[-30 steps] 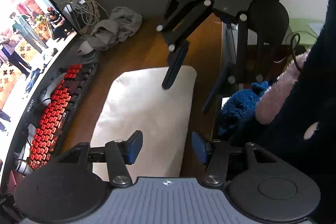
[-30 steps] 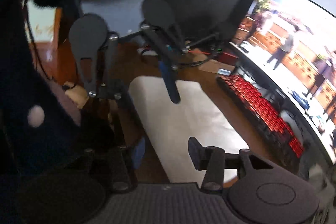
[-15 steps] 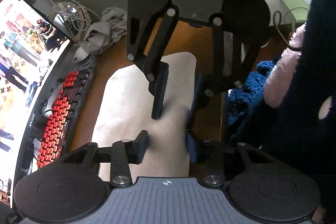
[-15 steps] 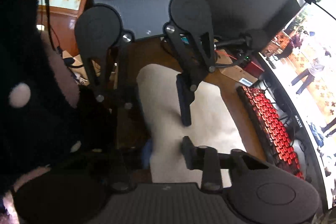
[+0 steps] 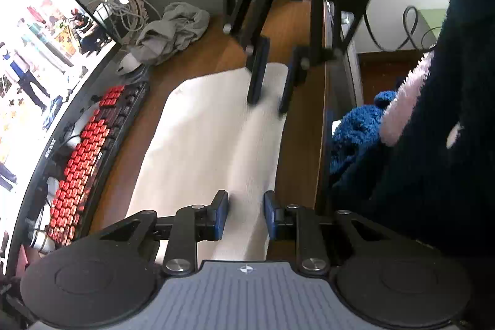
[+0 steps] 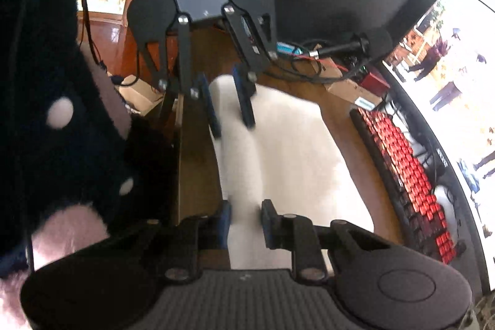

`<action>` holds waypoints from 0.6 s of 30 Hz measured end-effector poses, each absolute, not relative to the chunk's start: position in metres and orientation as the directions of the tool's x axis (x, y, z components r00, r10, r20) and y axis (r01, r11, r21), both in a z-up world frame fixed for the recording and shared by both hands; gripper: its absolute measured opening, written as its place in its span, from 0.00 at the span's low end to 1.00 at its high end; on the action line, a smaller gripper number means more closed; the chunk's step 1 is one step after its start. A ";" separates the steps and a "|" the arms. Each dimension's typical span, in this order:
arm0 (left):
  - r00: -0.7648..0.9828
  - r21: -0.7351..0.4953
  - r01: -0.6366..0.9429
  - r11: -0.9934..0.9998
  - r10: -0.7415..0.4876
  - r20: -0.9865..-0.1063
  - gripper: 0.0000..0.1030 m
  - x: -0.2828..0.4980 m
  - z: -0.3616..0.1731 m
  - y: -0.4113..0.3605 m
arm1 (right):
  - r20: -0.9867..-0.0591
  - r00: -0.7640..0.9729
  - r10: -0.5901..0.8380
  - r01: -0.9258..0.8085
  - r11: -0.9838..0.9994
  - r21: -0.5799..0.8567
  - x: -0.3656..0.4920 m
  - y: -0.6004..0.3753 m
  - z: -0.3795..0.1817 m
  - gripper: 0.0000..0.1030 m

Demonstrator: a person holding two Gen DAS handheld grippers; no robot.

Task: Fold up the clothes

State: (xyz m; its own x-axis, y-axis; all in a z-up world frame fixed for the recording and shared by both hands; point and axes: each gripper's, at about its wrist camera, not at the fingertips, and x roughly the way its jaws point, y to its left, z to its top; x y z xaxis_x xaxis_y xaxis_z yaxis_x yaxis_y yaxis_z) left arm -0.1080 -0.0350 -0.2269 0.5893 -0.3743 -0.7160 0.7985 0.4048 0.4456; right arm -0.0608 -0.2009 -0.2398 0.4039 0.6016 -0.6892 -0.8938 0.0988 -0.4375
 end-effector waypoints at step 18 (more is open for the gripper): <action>0.622 0.512 0.778 0.363 -0.330 -0.710 0.41 -0.108 -0.231 -0.037 | -0.734 0.413 0.540 -0.870 -0.004 -0.493 -0.057 -0.197 -0.240 0.36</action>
